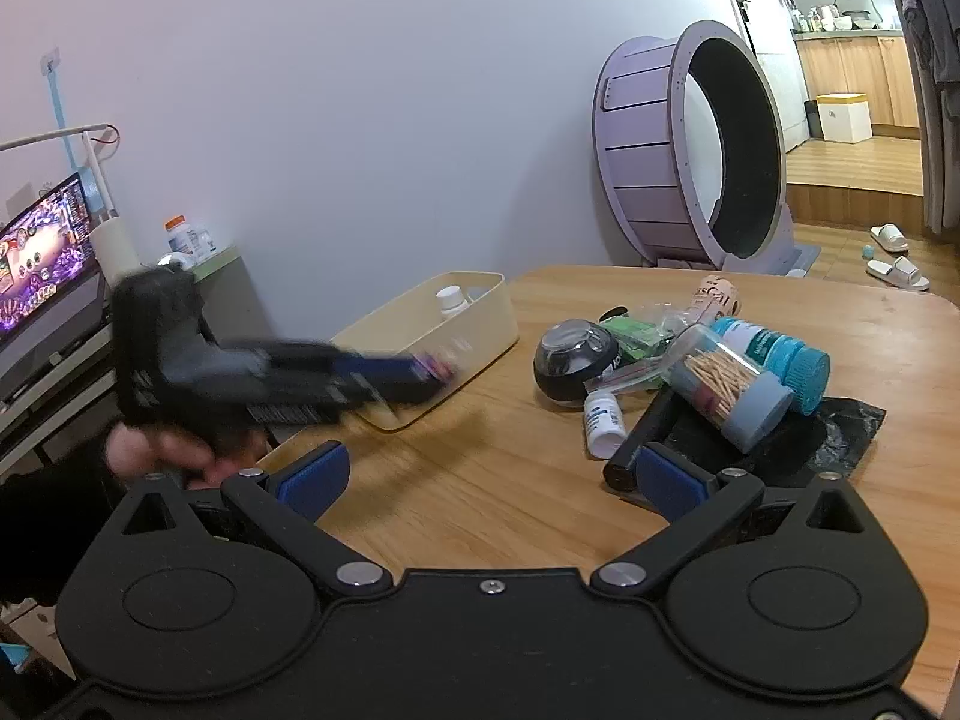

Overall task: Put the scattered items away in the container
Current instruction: 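Carry the snack bag over the cream bin and release it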

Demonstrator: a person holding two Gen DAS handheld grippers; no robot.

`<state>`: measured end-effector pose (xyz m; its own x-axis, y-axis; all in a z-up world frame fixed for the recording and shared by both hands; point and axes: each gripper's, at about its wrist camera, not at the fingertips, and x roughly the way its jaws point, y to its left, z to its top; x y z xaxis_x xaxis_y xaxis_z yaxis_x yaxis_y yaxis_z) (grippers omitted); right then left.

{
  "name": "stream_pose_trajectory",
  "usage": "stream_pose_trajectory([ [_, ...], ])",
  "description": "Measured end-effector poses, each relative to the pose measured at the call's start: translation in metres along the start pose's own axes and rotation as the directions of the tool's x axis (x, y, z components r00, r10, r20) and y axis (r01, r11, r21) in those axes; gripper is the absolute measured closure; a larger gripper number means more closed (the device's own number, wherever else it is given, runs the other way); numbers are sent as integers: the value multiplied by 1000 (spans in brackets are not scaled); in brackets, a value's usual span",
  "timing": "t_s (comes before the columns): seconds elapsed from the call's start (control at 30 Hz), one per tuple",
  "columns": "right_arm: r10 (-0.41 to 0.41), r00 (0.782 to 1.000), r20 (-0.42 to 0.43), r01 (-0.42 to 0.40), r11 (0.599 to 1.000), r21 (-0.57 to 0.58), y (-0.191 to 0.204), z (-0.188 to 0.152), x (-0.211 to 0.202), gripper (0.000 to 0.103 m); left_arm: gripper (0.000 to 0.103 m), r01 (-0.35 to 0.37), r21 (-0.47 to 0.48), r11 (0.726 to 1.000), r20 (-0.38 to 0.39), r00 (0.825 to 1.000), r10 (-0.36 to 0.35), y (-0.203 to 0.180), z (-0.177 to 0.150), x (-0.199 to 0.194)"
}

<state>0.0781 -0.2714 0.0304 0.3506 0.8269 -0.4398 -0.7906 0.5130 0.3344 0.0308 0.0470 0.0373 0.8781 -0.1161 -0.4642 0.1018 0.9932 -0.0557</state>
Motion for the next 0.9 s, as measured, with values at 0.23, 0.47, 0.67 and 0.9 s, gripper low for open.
stream_pose_trajectory([
  [0.23, -2, 1000, -13, 2, 1000, 2, 5, -1, 16, 0, 65, -177, -21, 984, -20, 984, 177, 56, 16, 11],
  [0.47, -21, 1000, -12, 21, 1000, 17, 6, -3, 28, 0, 59, -271, -33, 962, -127, 956, 265, 94, 13, 53],
  [0.67, -33, 999, -13, 33, 999, 19, 5, -2, 28, 0, 50, -259, -40, 965, -119, 960, 253, 96, 14, 47],
  [0.9, -58, 998, 17, 58, 998, 36, -4, -1, 14, 0, 49, -90, -24, 996, -70, 994, 88, 46, 11, 29],
])
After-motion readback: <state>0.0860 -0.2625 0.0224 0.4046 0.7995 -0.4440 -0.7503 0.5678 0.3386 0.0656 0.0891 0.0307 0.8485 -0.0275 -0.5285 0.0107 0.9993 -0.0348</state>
